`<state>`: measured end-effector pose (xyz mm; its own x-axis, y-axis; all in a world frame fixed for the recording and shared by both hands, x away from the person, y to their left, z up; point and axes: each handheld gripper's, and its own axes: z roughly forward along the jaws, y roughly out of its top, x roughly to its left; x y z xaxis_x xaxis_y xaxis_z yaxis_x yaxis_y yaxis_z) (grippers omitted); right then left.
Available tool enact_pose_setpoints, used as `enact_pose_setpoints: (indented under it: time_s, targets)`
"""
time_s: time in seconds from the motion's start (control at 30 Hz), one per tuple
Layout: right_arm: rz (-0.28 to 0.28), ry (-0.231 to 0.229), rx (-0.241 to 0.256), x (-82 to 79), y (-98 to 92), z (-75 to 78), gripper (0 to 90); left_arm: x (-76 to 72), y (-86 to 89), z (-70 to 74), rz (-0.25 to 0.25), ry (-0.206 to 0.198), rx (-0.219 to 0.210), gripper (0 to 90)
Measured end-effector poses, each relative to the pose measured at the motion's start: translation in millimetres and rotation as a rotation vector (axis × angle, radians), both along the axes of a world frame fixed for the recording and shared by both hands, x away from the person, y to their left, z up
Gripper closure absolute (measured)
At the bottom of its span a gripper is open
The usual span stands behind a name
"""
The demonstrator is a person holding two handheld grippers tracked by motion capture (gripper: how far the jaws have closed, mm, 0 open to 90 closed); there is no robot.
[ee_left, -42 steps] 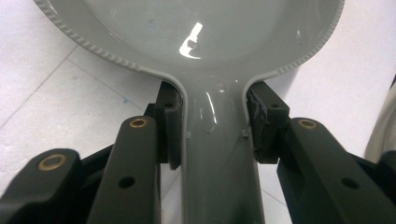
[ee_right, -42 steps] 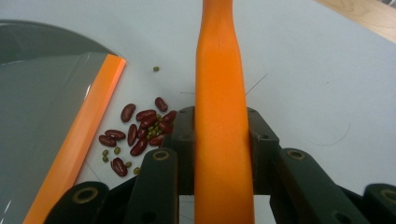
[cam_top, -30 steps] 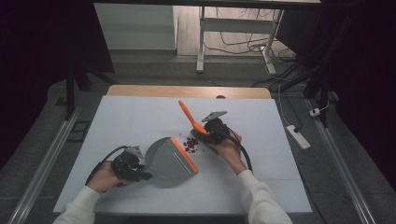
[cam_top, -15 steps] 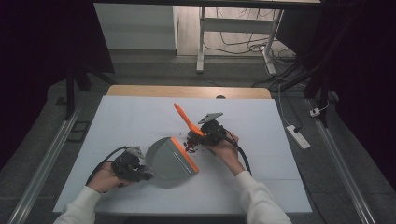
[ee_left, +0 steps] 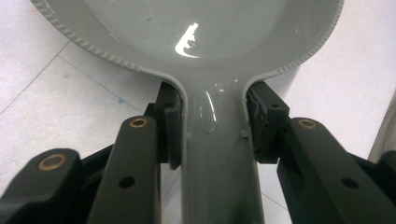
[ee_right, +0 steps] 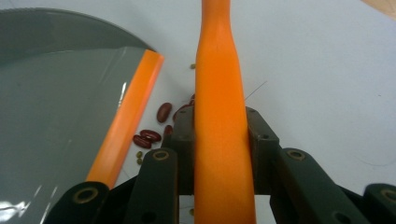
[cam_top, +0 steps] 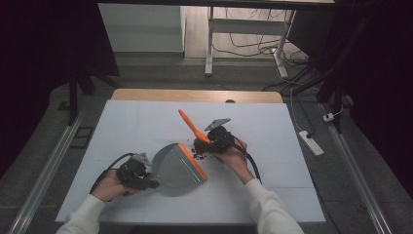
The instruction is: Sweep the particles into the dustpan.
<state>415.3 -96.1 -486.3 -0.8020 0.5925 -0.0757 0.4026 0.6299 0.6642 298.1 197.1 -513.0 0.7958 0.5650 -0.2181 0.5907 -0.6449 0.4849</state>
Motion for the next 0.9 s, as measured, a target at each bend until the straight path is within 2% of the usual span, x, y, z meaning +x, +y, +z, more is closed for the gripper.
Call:
enact_pose_setpoints:
  time_s: [0.23,0.43,0.9]
  targets:
    - [0.017,-0.003,-0.003,-2.9,3.8,-0.3,69.7,-0.3,-0.5,0.1,0.001,-0.001,0.000,61.6]
    - [0.029,0.011,0.020,-3.6,4.7,-0.9,69.7,-0.1,-0.5,0.0,0.002,-0.002,-0.002,61.6]
    - [0.068,0.001,0.013,-10.1,12.7,-1.8,69.7,-0.2,-0.8,0.4,0.000,-0.001,0.001,61.6]
